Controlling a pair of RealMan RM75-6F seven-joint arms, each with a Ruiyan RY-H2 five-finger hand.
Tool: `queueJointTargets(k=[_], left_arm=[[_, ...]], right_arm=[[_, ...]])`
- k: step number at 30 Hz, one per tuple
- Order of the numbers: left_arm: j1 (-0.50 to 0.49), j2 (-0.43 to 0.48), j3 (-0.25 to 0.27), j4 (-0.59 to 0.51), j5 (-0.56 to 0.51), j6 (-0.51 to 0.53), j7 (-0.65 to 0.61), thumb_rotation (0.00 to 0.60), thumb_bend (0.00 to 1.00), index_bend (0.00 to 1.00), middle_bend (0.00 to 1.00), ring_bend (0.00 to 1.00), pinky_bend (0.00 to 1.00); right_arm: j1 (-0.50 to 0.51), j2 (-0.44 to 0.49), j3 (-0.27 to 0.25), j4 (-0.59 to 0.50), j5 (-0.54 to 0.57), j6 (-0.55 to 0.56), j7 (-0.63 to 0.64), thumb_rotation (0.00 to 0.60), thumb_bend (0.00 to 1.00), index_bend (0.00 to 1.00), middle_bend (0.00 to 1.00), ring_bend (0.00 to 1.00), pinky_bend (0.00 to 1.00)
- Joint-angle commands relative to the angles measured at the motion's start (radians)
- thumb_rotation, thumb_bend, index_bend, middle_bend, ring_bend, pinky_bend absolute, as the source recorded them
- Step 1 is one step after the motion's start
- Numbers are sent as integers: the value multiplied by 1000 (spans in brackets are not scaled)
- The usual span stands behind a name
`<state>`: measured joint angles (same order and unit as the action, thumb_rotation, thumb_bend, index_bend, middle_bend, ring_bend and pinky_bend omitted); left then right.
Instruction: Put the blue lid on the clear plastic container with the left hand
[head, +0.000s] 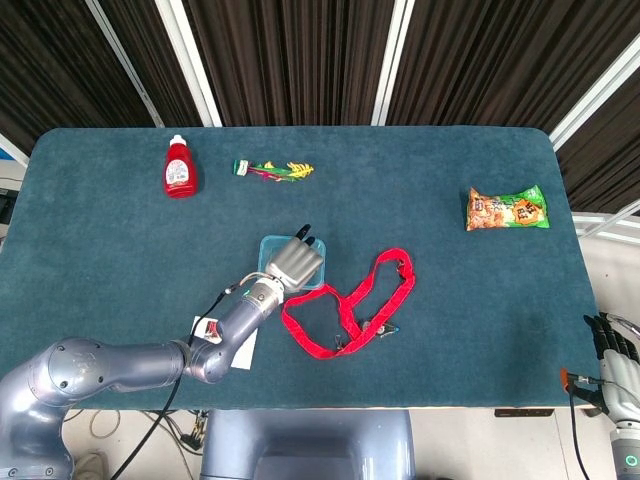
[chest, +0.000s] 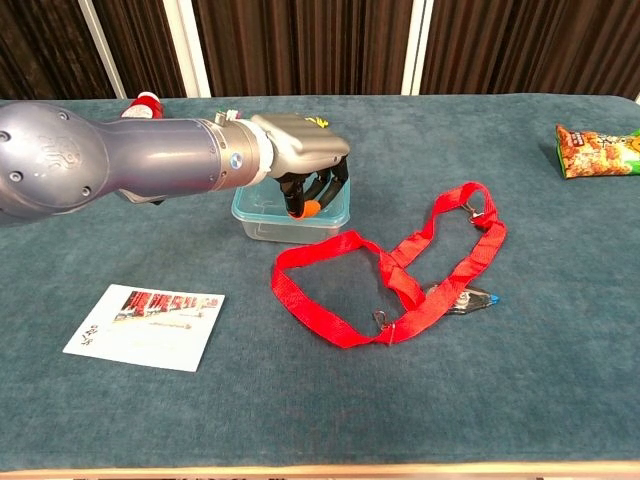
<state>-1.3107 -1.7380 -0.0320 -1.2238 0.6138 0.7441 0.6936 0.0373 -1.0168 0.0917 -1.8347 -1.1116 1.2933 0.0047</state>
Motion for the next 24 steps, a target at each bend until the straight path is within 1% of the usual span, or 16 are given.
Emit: queueJointTargets(k=[1, 19, 24], left_arm=[[5, -2, -3, 4, 7, 1, -3, 600, 482, 655, 536, 158, 42], [36, -7, -16, 15, 50, 6, -2, 600, 481, 657, 536, 158, 42], [44, 4, -39, -5, 76, 29, -12, 600, 482, 657, 536, 158, 42]], right_arm=[[0, 0, 0, 0, 0, -1, 0, 600, 393, 56, 38, 23, 0], [1, 1, -1, -1, 0, -1, -4, 600, 393, 57, 38, 23, 0], [0, 0, 1, -2, -1, 4, -3, 600, 393, 57, 38, 23, 0]])
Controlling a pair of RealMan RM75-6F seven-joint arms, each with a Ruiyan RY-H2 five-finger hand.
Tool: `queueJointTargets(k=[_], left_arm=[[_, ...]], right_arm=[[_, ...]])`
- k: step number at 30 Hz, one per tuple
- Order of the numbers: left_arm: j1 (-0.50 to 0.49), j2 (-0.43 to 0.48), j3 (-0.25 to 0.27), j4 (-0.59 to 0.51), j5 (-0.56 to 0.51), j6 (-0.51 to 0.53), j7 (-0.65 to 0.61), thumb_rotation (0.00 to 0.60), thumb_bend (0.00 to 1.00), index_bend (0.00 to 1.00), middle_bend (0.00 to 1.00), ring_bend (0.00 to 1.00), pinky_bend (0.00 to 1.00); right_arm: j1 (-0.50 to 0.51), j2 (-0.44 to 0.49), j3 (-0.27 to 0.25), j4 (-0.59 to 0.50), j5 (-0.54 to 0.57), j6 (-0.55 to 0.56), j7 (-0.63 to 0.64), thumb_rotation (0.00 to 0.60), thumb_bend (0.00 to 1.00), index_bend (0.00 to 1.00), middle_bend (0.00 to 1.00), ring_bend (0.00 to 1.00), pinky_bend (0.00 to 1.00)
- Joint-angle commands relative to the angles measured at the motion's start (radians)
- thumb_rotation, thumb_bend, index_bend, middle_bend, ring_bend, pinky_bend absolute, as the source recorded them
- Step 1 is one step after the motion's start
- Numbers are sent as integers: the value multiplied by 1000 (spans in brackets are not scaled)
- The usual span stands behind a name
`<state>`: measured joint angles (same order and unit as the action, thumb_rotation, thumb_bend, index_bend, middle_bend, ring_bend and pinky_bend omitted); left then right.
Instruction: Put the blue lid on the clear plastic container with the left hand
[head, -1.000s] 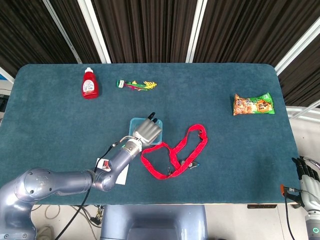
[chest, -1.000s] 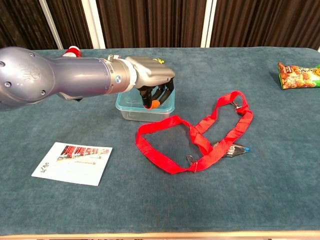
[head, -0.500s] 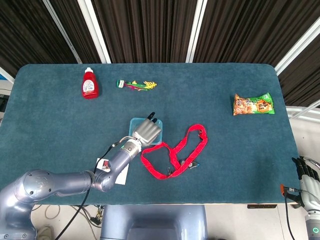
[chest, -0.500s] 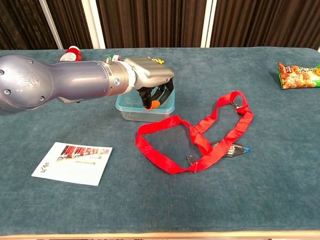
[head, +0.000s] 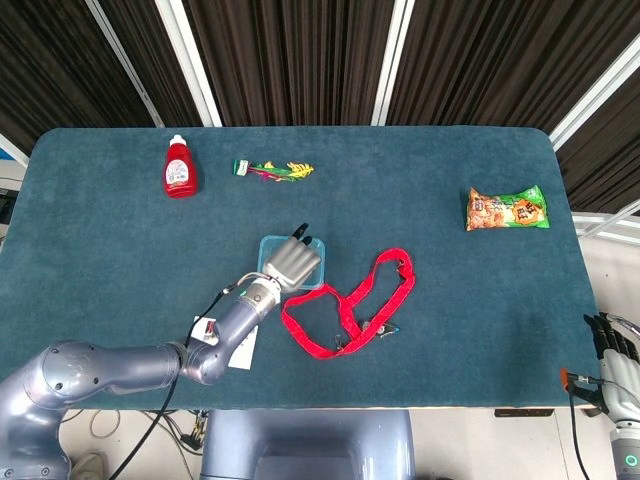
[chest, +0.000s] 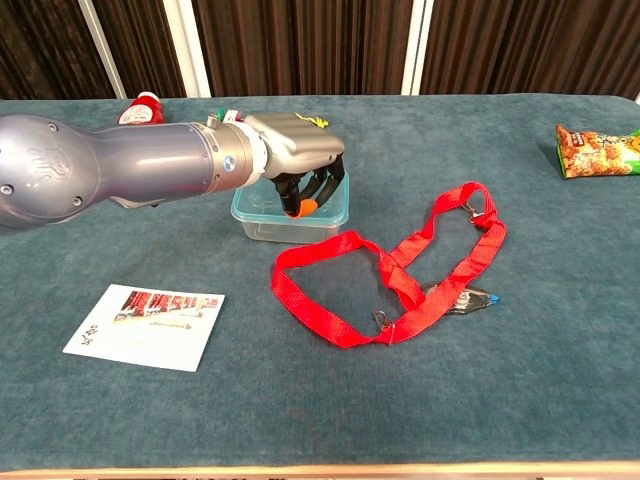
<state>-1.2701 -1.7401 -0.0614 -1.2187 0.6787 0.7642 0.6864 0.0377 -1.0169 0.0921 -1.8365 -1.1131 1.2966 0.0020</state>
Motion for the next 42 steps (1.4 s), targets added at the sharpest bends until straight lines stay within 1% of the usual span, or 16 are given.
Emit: queueJointTargets(k=[1, 16, 21, 29, 42], left_arm=[[4, 9, -14, -15, 17, 14, -8, 600, 482, 657, 536, 158, 42], [26, 50, -52, -75, 58, 43, -25, 600, 482, 658, 538, 158, 41], [30, 70, -68, -114, 76, 21, -59, 600, 482, 661, 540, 158, 40], [25, 77, -67, -144, 58, -3, -59, 600, 482, 663, 541, 158, 40], [12, 58, -59, -128, 27, -15, -51, 600, 481, 663, 542, 158, 39]], right_arm=[[0, -1, 0, 1, 0, 1, 0, 600, 393, 57, 38, 23, 0], [-1, -3, 0, 2, -2, 4, -2, 600, 393, 57, 38, 23, 0], [0, -4, 0, 2, -1, 3, -4, 600, 393, 57, 38, 23, 0], [0, -4, 0, 3, -1, 2, -4, 600, 392, 56, 38, 23, 0], [0, -3, 1, 3, 1, 1, -2, 600, 392, 57, 38, 23, 0]])
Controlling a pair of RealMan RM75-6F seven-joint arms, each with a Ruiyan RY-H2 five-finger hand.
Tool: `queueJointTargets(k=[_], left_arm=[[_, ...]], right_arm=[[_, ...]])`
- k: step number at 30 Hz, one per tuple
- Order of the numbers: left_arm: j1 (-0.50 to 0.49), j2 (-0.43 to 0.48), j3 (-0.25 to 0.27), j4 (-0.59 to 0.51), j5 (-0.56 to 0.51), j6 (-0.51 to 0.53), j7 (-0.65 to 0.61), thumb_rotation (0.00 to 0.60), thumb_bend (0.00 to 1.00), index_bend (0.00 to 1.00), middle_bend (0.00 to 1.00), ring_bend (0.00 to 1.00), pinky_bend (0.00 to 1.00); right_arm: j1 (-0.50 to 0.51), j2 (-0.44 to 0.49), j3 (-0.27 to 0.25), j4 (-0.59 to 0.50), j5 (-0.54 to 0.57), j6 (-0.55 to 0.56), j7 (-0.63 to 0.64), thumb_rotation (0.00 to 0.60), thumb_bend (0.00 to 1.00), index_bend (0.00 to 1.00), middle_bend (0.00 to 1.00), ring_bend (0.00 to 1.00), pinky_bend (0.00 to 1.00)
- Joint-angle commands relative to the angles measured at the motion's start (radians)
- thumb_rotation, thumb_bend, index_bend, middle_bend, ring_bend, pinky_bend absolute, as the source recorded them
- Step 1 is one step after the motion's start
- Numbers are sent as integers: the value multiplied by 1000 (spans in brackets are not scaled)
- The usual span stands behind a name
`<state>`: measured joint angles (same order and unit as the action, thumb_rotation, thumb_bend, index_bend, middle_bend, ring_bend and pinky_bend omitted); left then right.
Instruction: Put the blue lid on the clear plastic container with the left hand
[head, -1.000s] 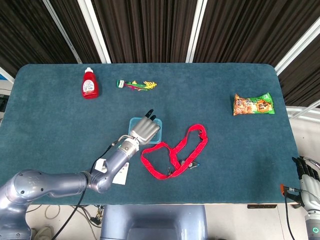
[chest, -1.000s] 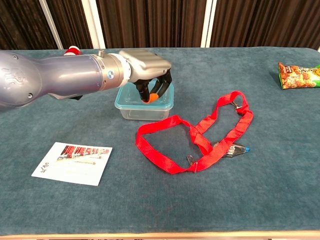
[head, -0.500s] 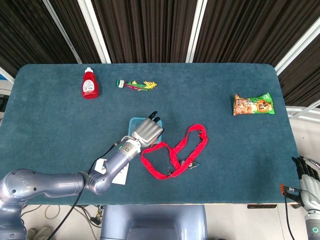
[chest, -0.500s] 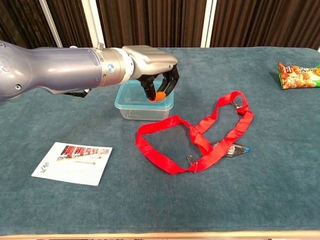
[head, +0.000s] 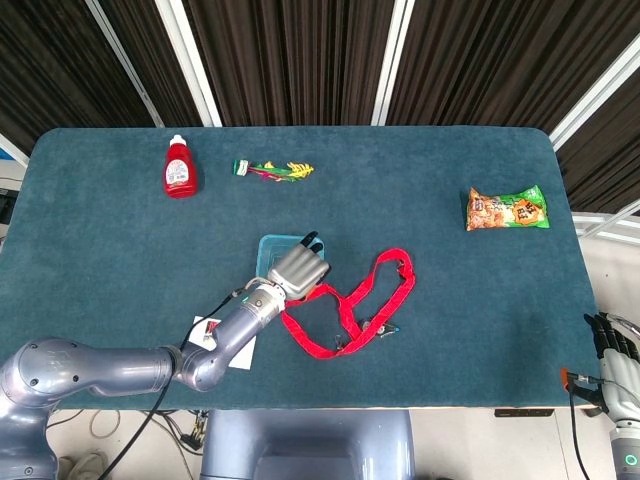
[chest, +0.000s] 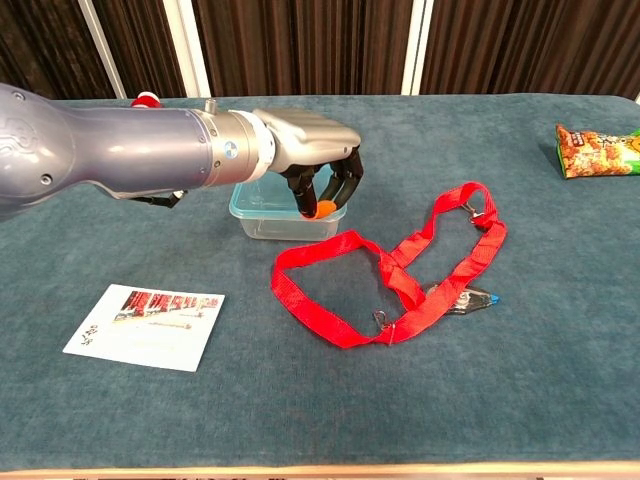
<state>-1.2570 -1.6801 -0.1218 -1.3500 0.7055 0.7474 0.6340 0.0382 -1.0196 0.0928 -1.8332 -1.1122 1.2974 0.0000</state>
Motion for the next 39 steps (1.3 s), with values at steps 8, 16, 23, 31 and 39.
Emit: queueJointTargets(k=[8, 16, 23, 31, 39], left_arm=[[-1, -13, 6, 23, 5, 0, -3, 600, 481, 663, 543, 158, 40], [-1, -24, 6, 33, 15, -6, -14, 600, 482, 663, 543, 157, 39], [-1, -30, 14, 46, 1, -5, -2, 600, 482, 663, 543, 158, 39], [2, -39, 19, 52, 24, 12, 4, 600, 482, 663, 543, 158, 39], [7, -46, 22, 57, 31, 13, 8, 600, 482, 663, 543, 158, 39]], right_arm=[[0, 1, 0, -1, 2, -1, -1, 600, 393, 57, 38, 23, 0], [0, 3, -1, -4, 5, -5, -1, 600, 392, 57, 38, 23, 0], [1, 5, -1, -5, 4, -7, 2, 600, 393, 57, 38, 23, 0], [1, 5, -1, -5, 5, -8, 2, 600, 393, 57, 38, 23, 0], [2, 7, -2, -6, 6, -9, 3, 600, 392, 56, 38, 23, 0]])
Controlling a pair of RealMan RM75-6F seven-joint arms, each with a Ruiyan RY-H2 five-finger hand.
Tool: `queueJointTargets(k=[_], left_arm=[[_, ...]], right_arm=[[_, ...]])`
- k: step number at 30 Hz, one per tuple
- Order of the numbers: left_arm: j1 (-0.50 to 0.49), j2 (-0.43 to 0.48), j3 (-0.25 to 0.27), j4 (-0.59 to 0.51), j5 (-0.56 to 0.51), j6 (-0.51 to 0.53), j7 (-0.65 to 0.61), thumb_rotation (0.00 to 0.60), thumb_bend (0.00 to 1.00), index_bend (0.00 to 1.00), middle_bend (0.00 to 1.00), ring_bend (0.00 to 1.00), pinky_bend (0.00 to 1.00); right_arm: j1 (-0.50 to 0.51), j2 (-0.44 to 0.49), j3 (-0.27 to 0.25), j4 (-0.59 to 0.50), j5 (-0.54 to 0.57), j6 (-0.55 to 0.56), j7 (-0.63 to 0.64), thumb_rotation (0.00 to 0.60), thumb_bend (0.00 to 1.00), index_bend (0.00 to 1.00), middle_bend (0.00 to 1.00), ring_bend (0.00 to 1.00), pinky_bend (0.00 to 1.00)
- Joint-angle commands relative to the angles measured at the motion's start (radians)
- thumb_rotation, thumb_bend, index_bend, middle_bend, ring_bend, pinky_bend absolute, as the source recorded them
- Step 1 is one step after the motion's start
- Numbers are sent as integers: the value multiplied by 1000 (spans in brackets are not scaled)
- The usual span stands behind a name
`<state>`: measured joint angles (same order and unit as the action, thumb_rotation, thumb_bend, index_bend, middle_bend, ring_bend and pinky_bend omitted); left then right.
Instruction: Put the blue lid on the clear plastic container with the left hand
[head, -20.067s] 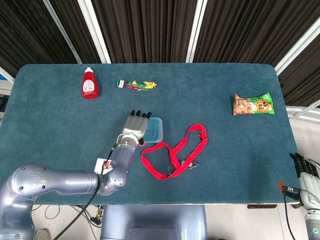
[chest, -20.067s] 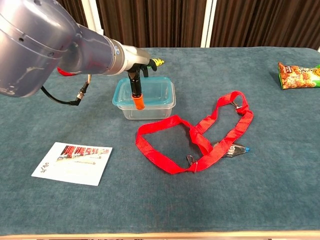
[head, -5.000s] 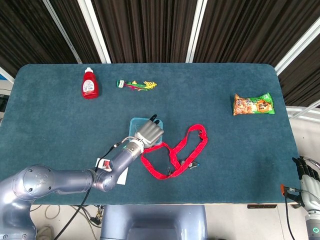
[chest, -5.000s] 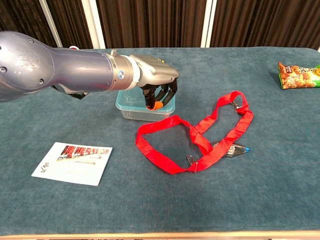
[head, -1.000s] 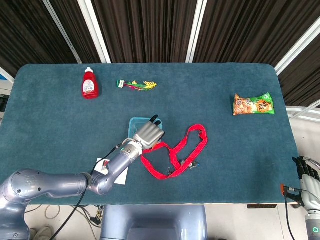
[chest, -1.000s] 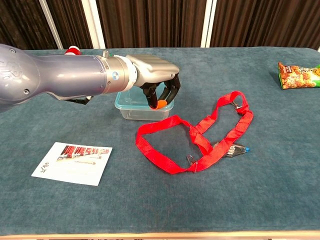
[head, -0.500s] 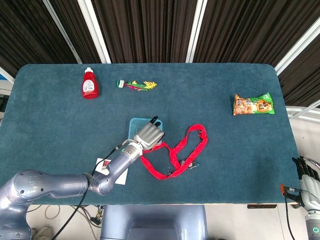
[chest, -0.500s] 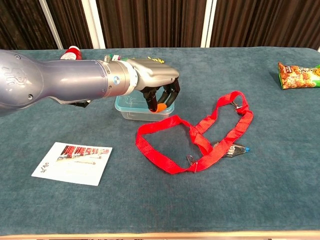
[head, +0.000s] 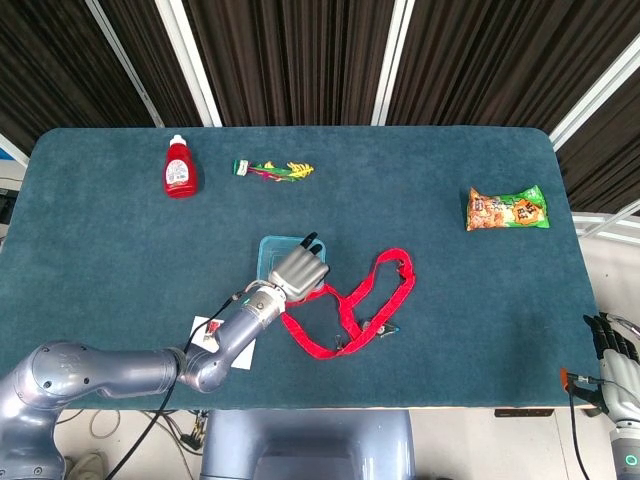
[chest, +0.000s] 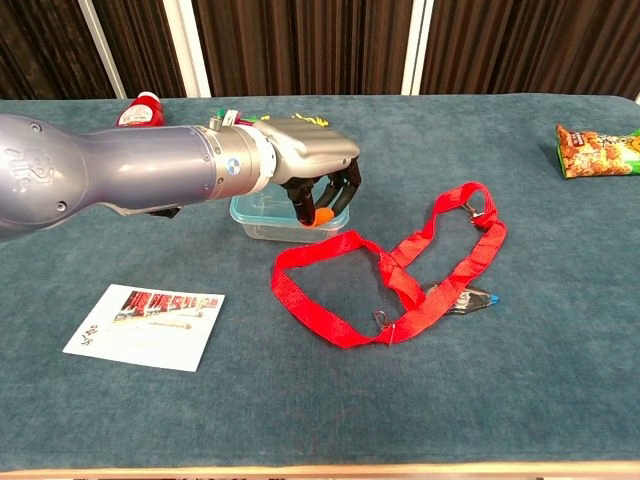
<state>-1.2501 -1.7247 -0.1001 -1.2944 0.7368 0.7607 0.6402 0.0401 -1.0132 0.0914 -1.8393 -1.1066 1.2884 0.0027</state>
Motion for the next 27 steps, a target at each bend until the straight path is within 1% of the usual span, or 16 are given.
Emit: queueJointTargets(k=[1, 27], left_arm=[[1, -2, 1, 2, -2, -1, 3, 600, 482, 663, 543, 158, 39], [8, -34, 11, 40, 5, 6, 42, 600, 481, 663, 542, 158, 38]], right_arm=[[0, 0, 0, 0, 1, -1, 0, 600, 393, 56, 38, 23, 0], [0, 1, 1, -1, 1, 1, 2, 600, 393, 56, 38, 23, 0]])
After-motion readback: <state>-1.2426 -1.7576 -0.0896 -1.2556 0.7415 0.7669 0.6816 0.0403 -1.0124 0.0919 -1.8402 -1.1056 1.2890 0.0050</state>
